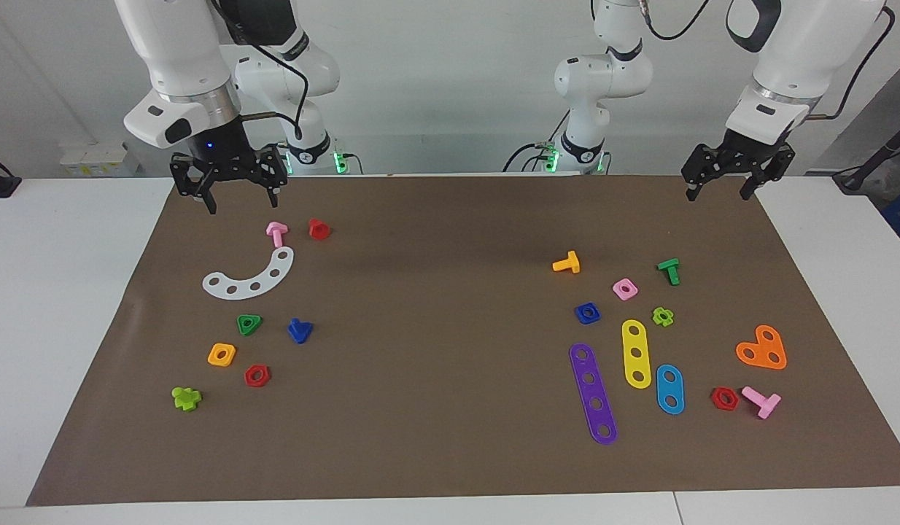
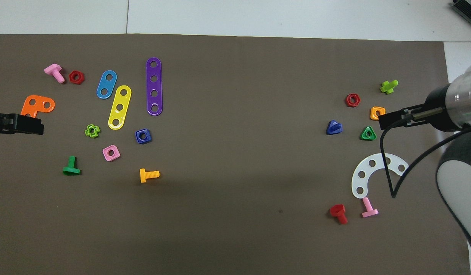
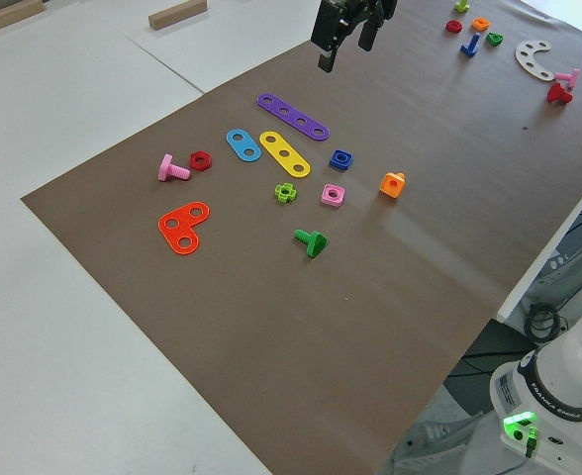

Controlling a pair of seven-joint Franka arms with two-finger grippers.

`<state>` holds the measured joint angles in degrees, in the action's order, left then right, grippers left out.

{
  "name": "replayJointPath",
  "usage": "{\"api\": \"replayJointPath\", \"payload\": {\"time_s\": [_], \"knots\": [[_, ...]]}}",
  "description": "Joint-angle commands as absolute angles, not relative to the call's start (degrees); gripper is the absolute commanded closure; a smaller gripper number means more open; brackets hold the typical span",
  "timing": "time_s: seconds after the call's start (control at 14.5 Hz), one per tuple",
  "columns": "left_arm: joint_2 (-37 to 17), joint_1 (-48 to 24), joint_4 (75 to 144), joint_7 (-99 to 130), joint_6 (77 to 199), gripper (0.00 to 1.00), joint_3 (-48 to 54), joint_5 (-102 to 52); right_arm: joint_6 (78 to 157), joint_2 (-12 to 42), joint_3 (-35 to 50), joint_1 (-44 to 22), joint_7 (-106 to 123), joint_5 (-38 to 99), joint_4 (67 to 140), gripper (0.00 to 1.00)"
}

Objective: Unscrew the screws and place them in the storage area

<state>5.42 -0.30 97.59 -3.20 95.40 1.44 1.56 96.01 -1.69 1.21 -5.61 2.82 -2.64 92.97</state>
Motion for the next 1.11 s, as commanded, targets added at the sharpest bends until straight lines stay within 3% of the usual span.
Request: {"api": "replayJointPath", "payload": {"time_s": [0.0, 1.04], "knots": [[6.94, -0.97, 99.05, -3.52, 95.80, 0.00, 1.05, 2.37, 95.10, -1.93, 1.58, -5.27, 3.78, -2.38, 93.16, 0.00], [6.94, -0.79, 98.79, -3.51, 94.22, 0.00, 0.97, 2.37, 93.34, -2.72, 1.41, -4.66, -4.13, 0.62, 93.08, 0.00]]}}
